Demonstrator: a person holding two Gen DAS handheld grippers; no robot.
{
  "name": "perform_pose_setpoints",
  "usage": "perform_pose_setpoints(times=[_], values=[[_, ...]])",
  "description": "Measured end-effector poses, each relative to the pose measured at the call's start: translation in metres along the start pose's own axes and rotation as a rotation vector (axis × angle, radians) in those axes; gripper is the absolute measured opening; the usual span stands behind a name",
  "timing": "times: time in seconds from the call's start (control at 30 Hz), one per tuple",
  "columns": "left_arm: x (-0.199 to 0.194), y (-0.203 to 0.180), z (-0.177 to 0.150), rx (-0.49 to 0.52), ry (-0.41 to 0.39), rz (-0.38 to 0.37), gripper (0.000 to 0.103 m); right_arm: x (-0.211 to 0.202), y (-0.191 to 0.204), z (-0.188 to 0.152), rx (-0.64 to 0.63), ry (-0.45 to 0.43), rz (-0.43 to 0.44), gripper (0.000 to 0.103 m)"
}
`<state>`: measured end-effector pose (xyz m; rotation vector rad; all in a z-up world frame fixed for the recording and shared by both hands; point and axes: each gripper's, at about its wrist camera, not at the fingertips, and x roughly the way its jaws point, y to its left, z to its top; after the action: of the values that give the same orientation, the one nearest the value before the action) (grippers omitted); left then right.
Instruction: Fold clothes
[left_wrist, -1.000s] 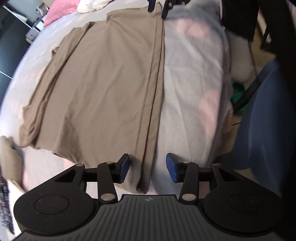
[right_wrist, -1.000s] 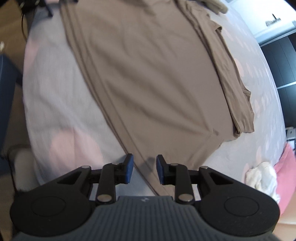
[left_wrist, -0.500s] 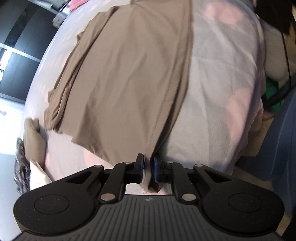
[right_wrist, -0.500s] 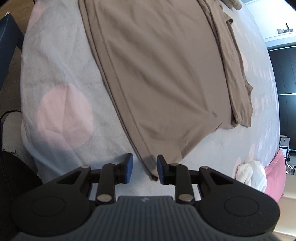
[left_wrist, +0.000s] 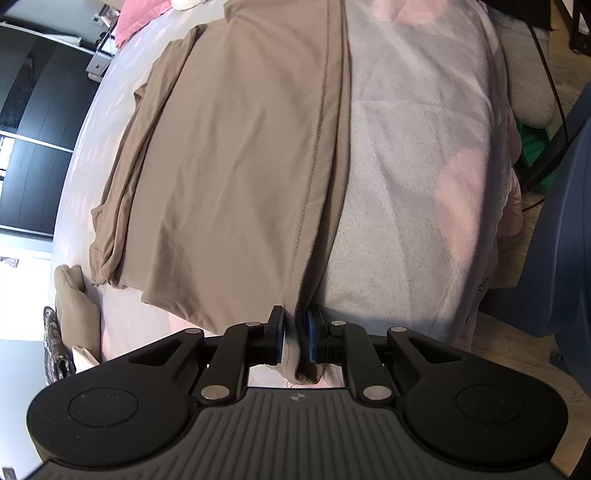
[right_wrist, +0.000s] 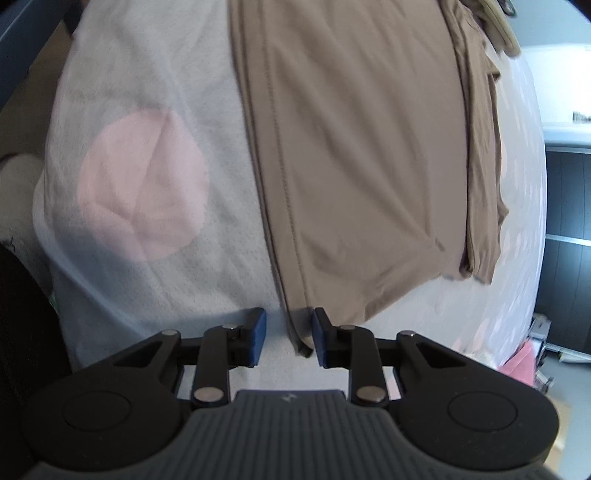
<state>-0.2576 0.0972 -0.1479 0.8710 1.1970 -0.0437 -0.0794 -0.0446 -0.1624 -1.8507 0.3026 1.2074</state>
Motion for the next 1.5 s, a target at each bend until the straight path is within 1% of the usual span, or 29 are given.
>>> perform_pose_setpoints(times=[0.07, 0.23, 0.27, 0.3, 0.33, 0.37, 0.47, 0.53, 0.6, 0.67, 0.77, 0.83, 0.9, 0.97, 1.03, 1.13, 1.23, 1.37, 1.5], values=[[0.001, 0.000, 0.000, -0.006, -0.002, 0.008, 0.018, 0.000, 0.001, 0.003, -0.016, -0.010, -0.025, 0.029], [0.002, 0.002, 0.000, -0.002, -0.007, 0.016, 0.021, -0.001, -0.001, 0.010, -0.018, -0.051, -0.097, 0.028], [0.002, 0.002, 0.000, -0.001, -0.008, 0.016, 0.021, 0.001, -0.001, 0.011, -0.024, -0.057, -0.113, 0.020], [0.002, 0.002, 0.000, 0.001, -0.009, 0.017, 0.021, 0.002, 0.000, 0.012, -0.029, -0.063, -0.129, 0.007], [0.002, 0.002, 0.000, 0.002, -0.009, 0.018, 0.020, 0.003, 0.000, 0.014, -0.035, -0.069, -0.145, 0.005], [0.002, 0.002, 0.000, 0.001, -0.011, 0.014, 0.012, 0.001, -0.005, 0.013, -0.012, -0.076, -0.160, 0.005], [-0.001, 0.011, -0.001, -0.057, -0.021, -0.019, 0.003, -0.008, -0.023, 0.011, 0.081, -0.100, -0.207, 0.004], [-0.005, 0.022, -0.001, -0.114, -0.028, -0.029, 0.003, -0.014, -0.036, 0.010, 0.144, -0.116, -0.237, 0.004], [-0.008, 0.040, -0.001, -0.195, -0.034, -0.062, 0.002, -0.020, -0.048, 0.008, 0.206, -0.132, -0.268, 0.004], [-0.013, 0.061, -0.003, -0.284, -0.048, -0.079, 0.002, -0.026, -0.061, 0.007, 0.268, -0.148, -0.299, 0.004], [-0.020, 0.107, -0.014, -0.481, -0.086, -0.124, 0.002, -0.036, -0.085, 0.001, 0.395, -0.183, -0.360, 0.004], [-0.028, 0.140, -0.024, -0.615, -0.131, -0.118, 0.002, -0.045, -0.103, -0.002, 0.490, -0.212, -0.410, 0.003], [-0.037, 0.169, -0.033, -0.720, -0.186, -0.091, 0.002, -0.056, -0.118, -0.001, 0.579, -0.243, -0.463, 0.003], [-0.046, 0.191, -0.036, -0.778, -0.234, -0.057, 0.002, -0.066, -0.131, 0.000, 0.656, -0.270, -0.513, 0.003], [-0.052, 0.207, -0.035, -0.799, -0.266, -0.018, 0.002, -0.076, -0.140, -0.001, 0.705, -0.280, -0.556, 0.003], [-0.056, 0.227, -0.027, -0.794, -0.292, 0.022, 0.002, -0.077, -0.157, -0.001, 0.733, -0.267, -0.561, 0.003], [-0.058, 0.243, -0.018, -0.783, -0.300, 0.044, 0.002, -0.079, -0.174, -0.001, 0.759, -0.253, -0.562, 0.003], [-0.050, 0.266, -0.010, -0.760, -0.280, 0.062, 0.002, -0.081, -0.197, -0.002, 0.793, -0.233, -0.563, 0.003], [-0.034, 0.282, -0.001, -0.712, -0.227, 0.074, 0.002, -0.077, -0.218, -0.003, 0.804, -0.222, -0.549, 0.003]])
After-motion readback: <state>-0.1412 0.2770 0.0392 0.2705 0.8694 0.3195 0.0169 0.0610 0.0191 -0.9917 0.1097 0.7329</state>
